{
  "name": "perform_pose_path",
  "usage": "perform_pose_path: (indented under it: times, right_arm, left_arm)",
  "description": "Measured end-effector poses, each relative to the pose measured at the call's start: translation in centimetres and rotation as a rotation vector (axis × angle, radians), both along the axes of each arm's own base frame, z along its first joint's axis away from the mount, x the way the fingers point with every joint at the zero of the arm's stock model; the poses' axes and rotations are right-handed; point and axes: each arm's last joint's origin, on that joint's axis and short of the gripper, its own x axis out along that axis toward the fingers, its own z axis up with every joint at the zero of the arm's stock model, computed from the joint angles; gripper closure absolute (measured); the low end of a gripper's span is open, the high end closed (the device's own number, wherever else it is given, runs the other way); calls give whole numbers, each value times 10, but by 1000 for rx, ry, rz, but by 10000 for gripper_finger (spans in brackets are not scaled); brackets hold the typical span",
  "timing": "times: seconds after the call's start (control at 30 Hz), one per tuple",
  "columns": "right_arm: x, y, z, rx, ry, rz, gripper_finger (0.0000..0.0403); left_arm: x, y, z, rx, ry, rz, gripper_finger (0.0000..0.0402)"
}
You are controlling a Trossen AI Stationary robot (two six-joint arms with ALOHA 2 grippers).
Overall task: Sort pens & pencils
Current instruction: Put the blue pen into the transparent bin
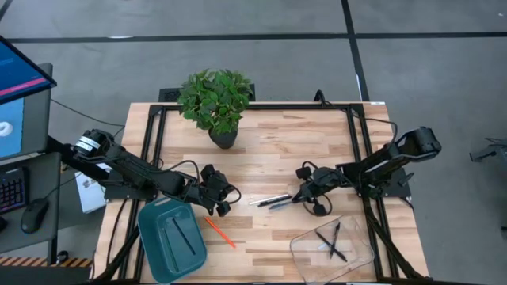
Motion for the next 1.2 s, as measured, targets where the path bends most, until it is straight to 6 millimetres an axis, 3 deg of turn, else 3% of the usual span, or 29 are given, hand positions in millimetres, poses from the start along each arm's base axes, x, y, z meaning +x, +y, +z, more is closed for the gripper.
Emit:
perform_pose_path:
  times: [0.27, 0.67, 0.9, 1.07, 1.2]
  right_arm:
    - [0, 0, 32, 7, -83, 0, 354]
    - [-5, -2, 115, 14, -206, -18, 354]
    - [-4, -7, 152, 7, -263, -50, 354]
    - [-2, -7, 161, 41, -275, -53, 354]
    - [-6, 8, 161, 143, -239, 40, 354]
  left_arm:
    - [0, 3, -1, 12, 18, 5, 360]
    - [-1, 4, -1, 45, 31, -1, 360]
    - [-1, 4, -1, 75, 44, -27, 360]
    - [-1, 4, -1, 80, 45, -31, 360]
    - [-1, 3, -2, 66, 44, -34, 360]
